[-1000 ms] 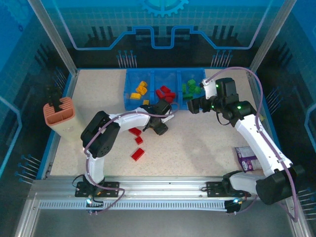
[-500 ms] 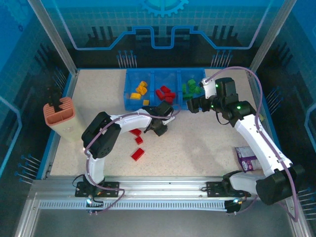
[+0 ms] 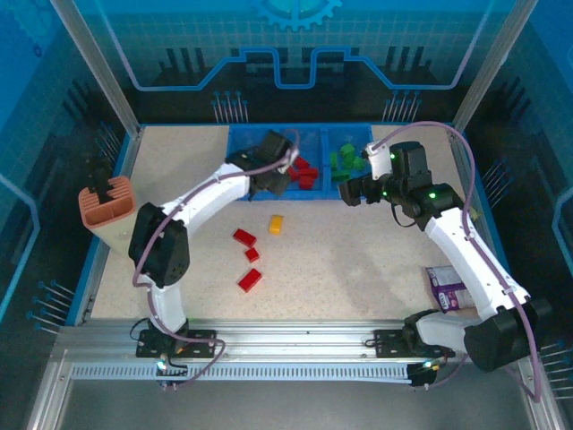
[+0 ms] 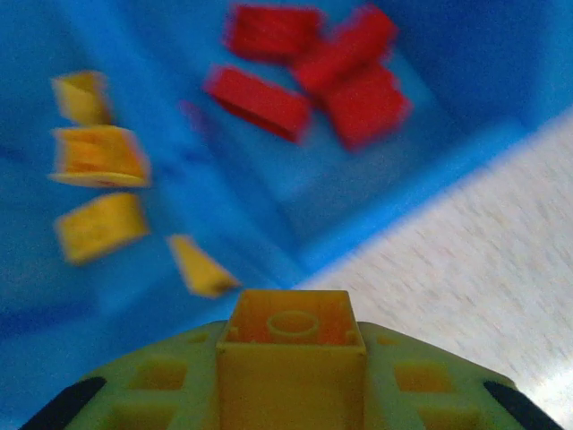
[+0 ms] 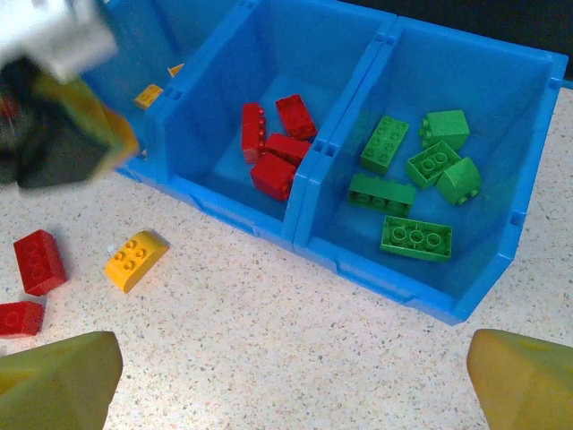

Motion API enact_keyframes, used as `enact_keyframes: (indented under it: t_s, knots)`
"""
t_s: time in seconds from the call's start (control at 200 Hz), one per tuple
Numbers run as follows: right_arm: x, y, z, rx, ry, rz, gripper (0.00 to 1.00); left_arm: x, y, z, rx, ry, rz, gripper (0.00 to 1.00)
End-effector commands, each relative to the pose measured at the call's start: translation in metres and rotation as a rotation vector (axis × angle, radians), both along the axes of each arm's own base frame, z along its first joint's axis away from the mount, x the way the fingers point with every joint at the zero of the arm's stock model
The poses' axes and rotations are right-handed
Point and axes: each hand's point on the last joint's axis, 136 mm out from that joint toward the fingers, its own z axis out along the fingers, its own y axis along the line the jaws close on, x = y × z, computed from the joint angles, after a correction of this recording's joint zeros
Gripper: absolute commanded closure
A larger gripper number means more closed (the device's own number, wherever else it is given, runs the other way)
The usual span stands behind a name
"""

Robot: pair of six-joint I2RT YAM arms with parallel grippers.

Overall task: Sort the legos into containers by color
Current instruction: Pick up the lego from the center of the table, then place the lego in the container, then pick up the lego from the center of the table.

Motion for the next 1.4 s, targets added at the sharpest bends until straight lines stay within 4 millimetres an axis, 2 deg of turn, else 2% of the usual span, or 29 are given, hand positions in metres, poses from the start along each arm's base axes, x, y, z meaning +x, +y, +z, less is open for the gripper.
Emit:
enact_keyframes:
  t_s: [0.0, 0.095, 0.21, 0.3, 0.55, 0.67, 0.796, 0.886, 0.996, 1.101, 1.206, 1.391]
  knots:
    - [0.0, 0.002, -0.006, -0.018, 0.005, 0.005, 0.0, 0.027, 0.051, 0.001, -0.004, 0.03, 0.209, 0.85]
    - [0.0, 0.0, -0.007, -0.033, 0.007, -0.002, 0.0, 0.049, 0.078, -0.004, -0.009, 0.027, 0.3, 0.85]
    - [0.001, -0.001, -0.009, -0.041, 0.014, -0.006, 0.0, 0.074, 0.091, -0.006, -0.055, 0.008, 0.361, 0.85]
    - [0.002, 0.0, -0.01, -0.034, 0.019, -0.004, 0.0, 0.089, 0.093, -0.011, -0.096, -0.006, 0.391, 0.85]
    - [0.005, 0.007, -0.012, -0.013, 0.028, 0.005, 0.0, 0.111, 0.088, -0.053, -0.127, 0.027, 0.443, 0.81]
    - [0.004, 0.007, -0.012, -0.029, 0.031, 0.008, 0.0, 0.114, 0.086, -0.054, -0.143, 0.025, 0.451, 0.69]
    - [0.003, 0.007, -0.011, -0.031, 0.027, 0.007, 0.0, 0.11, 0.089, -0.034, -0.136, 0.002, 0.455, 0.51]
    - [0.003, 0.008, -0.012, -0.02, 0.033, 0.007, 0.0, 0.103, 0.09, -0.009, -0.151, -0.036, 0.441, 0.43]
    - [0.003, 0.012, -0.014, -0.007, 0.043, 0.013, 0.0, 0.088, 0.092, 0.02, -0.171, -0.068, 0.431, 0.42]
    - [0.001, 0.015, -0.014, -0.002, 0.043, 0.02, 0.0, 0.059, 0.088, 0.037, -0.208, -0.074, 0.428, 0.42]
    - [0.0, 0.015, -0.014, -0.006, 0.032, 0.018, 0.0, 0.018, 0.075, 0.035, -0.212, -0.059, 0.415, 0.42]
    - [0.002, 0.015, -0.014, -0.009, 0.035, 0.017, 0.0, -0.05, 0.04, -0.004, -0.147, 0.014, 0.376, 0.42]
